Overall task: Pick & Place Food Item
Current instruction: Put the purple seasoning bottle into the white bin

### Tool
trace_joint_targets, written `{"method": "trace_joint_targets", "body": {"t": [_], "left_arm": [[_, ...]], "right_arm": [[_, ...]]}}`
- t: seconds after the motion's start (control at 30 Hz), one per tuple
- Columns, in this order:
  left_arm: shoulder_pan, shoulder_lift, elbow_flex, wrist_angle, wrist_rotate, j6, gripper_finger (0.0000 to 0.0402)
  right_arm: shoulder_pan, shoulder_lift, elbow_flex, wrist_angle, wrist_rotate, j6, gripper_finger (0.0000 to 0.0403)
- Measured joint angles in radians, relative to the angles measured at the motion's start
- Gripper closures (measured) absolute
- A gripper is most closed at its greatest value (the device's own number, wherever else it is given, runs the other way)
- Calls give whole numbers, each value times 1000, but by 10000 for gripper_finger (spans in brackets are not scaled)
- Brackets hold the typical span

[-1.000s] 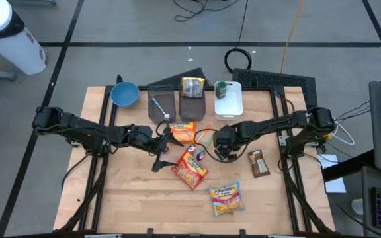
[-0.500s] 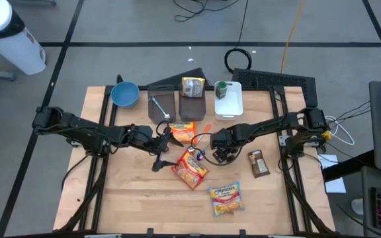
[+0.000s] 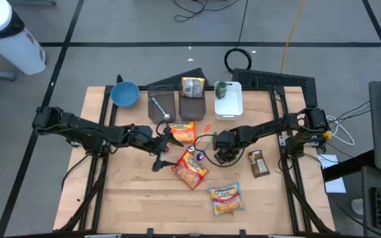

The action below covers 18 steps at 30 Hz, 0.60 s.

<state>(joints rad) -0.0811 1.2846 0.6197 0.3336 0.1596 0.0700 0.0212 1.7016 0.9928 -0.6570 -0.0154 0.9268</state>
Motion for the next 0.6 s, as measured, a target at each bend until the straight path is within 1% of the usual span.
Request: {"method": "trace_joint_targets", "body": {"t": [0.13,0.47,0.6], "left_arm": [[0,0,0,0,0,0,5],[0,0,0,0,-1,0,5],[0,0,0,0,-3,-2,5]], "right_arm": [[0,0,-1,-3,-4,-11,110],[-1,0,-3,-12,-18,-61,199],[8,-19,-5,-10,-24,-106,221]]}}
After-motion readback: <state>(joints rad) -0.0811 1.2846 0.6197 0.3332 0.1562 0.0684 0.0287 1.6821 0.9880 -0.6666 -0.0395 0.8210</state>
